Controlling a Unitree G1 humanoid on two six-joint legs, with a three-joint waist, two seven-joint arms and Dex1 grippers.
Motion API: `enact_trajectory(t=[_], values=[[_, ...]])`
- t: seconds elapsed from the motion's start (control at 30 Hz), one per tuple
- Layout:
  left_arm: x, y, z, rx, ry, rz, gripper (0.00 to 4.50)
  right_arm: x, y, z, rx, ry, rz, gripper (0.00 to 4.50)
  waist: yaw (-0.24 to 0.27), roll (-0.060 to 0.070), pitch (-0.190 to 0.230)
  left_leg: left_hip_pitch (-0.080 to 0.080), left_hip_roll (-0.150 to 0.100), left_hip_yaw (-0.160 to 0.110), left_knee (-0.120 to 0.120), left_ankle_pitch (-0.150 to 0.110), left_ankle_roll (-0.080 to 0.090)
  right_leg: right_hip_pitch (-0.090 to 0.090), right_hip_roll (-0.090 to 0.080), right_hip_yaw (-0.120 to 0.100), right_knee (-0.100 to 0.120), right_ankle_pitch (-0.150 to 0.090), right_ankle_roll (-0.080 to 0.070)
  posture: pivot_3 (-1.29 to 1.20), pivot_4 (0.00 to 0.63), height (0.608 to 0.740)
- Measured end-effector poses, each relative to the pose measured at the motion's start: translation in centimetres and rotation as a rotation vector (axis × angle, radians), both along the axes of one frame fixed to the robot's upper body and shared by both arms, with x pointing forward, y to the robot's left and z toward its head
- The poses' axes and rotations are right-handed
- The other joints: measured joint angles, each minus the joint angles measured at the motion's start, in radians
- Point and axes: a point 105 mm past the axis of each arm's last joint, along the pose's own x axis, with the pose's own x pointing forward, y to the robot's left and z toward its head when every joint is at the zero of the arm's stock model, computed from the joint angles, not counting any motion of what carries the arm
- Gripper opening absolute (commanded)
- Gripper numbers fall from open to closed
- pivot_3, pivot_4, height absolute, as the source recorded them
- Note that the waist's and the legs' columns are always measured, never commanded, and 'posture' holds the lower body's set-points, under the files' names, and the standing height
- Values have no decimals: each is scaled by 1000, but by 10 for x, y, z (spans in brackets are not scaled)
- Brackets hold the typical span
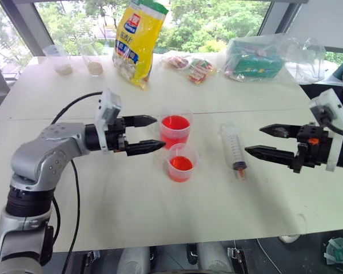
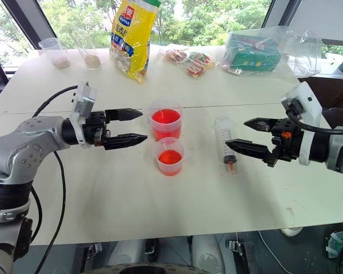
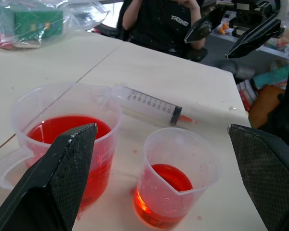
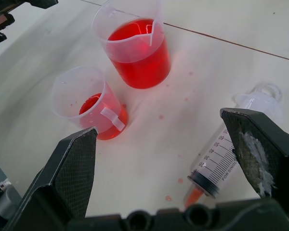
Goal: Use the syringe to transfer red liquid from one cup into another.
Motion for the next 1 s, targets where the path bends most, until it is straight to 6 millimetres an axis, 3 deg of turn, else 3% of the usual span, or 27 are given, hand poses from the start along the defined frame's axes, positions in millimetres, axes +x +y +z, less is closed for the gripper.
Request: enact_trajectory(t=[0.6,0.87,1.0], values=[[1,-5,2,-31,-18,-3,4500,6,-6,-13,-26,26,-43,4442,18,0,0,0,0,0,0,0,0,0,0,0,0,0,0,0,150,740],[3,-8,4,-46,-26,0,4500,26,-13,-26,-75,89,-154,4442,19,0,0,0,0,0,1,0,0,0,0,0,0,0,0,0,150,740],[3,-10,9,-46,-48,-5,4500,45,-12,-34,-92,134,-226,4442,14,0,0,0,0,1,1,0,0,0,0,1,0,0,-1,0,150,740]])
